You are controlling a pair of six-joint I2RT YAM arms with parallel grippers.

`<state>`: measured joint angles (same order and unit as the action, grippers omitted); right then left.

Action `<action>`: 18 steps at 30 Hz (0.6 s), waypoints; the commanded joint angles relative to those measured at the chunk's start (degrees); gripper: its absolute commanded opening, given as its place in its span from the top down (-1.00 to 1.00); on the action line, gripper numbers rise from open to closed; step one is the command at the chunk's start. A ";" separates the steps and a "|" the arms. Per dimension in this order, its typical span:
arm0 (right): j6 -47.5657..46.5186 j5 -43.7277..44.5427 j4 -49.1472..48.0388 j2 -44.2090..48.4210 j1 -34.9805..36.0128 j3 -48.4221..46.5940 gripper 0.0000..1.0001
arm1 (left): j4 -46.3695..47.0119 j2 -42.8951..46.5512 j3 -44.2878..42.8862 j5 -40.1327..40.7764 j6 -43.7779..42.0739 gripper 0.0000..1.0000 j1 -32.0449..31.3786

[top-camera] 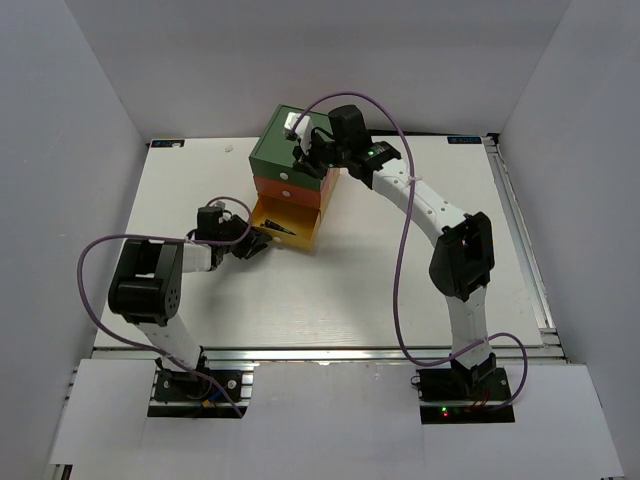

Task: Sort the tools into containers

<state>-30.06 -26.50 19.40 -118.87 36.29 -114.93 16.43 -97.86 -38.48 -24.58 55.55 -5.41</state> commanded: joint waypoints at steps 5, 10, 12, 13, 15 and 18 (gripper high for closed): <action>-0.08 0.13 2.31 0.39 -0.08 0.94 0.72 | 2.03 -6.72 -9.85 -1.88 0.26 0.20 0.22; 0.09 -0.48 2.84 0.31 -0.08 1.29 0.73 | 2.47 -12.25 -16.44 -3.02 2.28 0.21 0.14; 0.09 -0.65 3.01 0.39 -0.17 1.47 0.73 | 2.47 -13.84 -18.38 -3.46 3.16 0.21 -0.04; 0.18 -0.83 3.10 0.31 -0.08 1.55 0.73 | 2.56 -15.58 -20.30 -3.72 3.42 0.22 -0.04; 0.18 -0.92 3.36 0.39 -0.08 1.64 0.73 | 2.56 -17.26 -22.33 -4.07 4.47 0.22 -0.13; 0.18 -0.92 3.54 0.57 -0.08 1.73 0.74 | 2.47 -20.34 -26.11 -4.86 5.62 0.22 -0.13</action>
<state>-30.39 -27.11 19.09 -118.87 36.14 -114.59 17.61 -117.34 -61.04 -27.92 59.24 -5.41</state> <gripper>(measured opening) 0.133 0.393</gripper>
